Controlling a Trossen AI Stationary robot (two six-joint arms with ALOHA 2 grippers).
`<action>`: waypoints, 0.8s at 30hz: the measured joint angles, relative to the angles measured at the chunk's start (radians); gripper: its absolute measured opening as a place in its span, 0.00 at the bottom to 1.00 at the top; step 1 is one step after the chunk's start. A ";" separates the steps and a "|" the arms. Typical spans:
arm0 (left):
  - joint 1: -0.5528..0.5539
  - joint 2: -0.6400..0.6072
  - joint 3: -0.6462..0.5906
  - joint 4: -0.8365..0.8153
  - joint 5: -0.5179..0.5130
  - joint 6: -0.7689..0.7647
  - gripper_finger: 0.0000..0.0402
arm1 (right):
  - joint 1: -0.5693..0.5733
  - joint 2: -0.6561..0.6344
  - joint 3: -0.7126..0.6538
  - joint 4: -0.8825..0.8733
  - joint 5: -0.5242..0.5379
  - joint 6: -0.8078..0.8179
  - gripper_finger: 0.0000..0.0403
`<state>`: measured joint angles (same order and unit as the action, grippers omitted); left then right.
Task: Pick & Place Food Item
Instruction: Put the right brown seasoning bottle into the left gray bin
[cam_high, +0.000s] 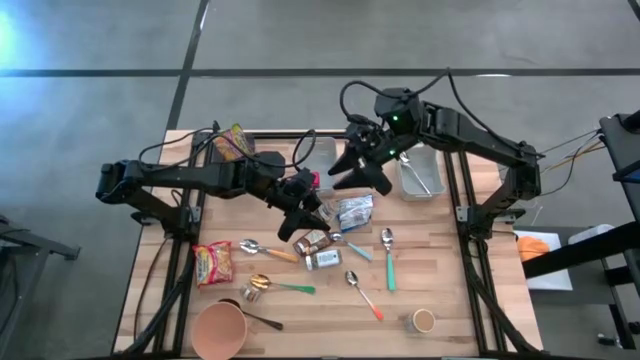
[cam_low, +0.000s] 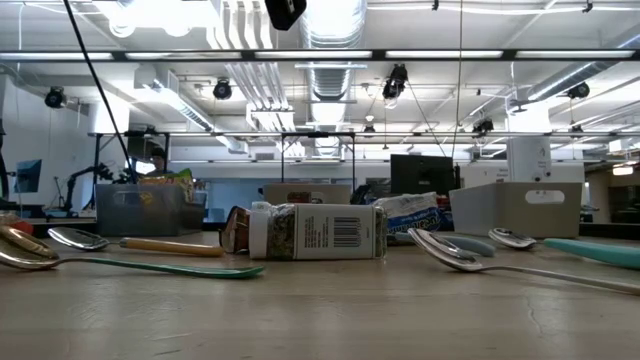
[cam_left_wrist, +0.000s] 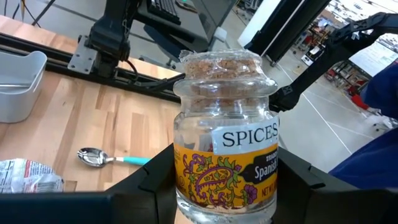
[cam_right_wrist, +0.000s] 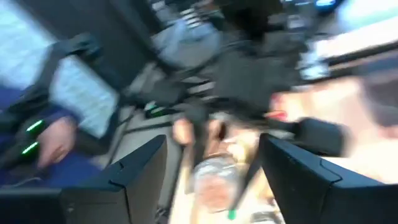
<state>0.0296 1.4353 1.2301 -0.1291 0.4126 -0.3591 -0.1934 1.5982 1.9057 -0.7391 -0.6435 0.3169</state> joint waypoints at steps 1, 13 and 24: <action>0.000 0.000 0.000 0.000 0.000 0.001 0.44 | 0.004 0.000 0.000 0.013 -0.050 -0.009 0.65; 0.000 0.000 0.000 -0.003 0.003 -0.002 0.44 | 0.013 0.000 0.000 0.041 -0.106 -0.039 0.82; 0.000 0.000 0.000 -0.004 0.034 -0.054 0.44 | 0.025 0.006 -0.001 0.002 -0.090 0.030 0.91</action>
<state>0.0296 1.4353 1.2301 -0.1328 0.4463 -0.4126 -0.1687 1.6039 1.9050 -0.7368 -0.7334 0.3471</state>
